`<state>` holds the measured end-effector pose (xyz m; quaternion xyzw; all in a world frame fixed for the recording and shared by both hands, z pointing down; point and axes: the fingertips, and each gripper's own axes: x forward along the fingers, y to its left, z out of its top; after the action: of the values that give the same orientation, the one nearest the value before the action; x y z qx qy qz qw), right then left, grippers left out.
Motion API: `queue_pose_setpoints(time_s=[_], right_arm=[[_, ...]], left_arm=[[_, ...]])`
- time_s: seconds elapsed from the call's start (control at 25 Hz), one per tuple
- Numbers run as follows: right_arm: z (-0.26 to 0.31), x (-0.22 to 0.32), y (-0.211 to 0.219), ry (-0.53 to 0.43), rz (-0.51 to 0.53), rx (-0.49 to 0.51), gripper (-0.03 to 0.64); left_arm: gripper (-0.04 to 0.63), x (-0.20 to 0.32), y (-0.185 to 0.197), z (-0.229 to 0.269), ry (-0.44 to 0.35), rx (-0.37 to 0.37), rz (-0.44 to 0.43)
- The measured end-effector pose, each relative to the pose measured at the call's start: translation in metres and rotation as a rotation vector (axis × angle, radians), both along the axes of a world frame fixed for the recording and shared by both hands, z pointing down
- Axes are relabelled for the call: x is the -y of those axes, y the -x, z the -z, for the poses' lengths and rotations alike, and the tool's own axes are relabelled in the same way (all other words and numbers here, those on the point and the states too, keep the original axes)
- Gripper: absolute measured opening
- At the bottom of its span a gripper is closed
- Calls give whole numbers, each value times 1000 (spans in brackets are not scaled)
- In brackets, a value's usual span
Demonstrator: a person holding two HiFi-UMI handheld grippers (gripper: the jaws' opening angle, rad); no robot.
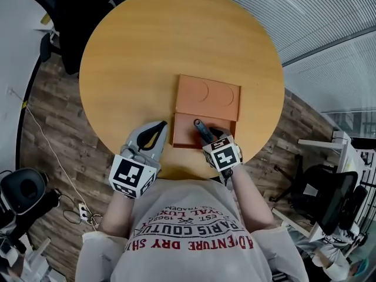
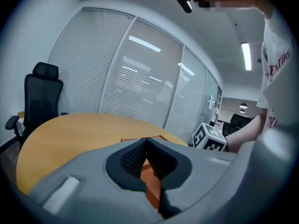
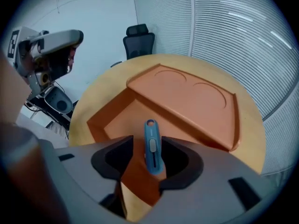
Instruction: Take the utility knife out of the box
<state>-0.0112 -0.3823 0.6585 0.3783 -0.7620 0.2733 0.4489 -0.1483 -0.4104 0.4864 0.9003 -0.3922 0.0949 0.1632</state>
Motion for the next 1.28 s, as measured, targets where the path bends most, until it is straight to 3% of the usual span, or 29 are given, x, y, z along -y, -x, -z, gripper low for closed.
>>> queue_pose_setpoints(time_s=[0.36, 1.0, 1.28], right_arm=[[-34, -1, -10, 59, 33, -142, 197], [-33, -5, -7, 68, 43, -101, 135], [11, -1, 5, -30, 23, -16, 133]], left_arm=[[-5, -4, 2, -8, 21, 19, -5], [-5, -8, 12, -1, 0, 27, 22], [-5, -12, 18, 9, -30, 34, 33]])
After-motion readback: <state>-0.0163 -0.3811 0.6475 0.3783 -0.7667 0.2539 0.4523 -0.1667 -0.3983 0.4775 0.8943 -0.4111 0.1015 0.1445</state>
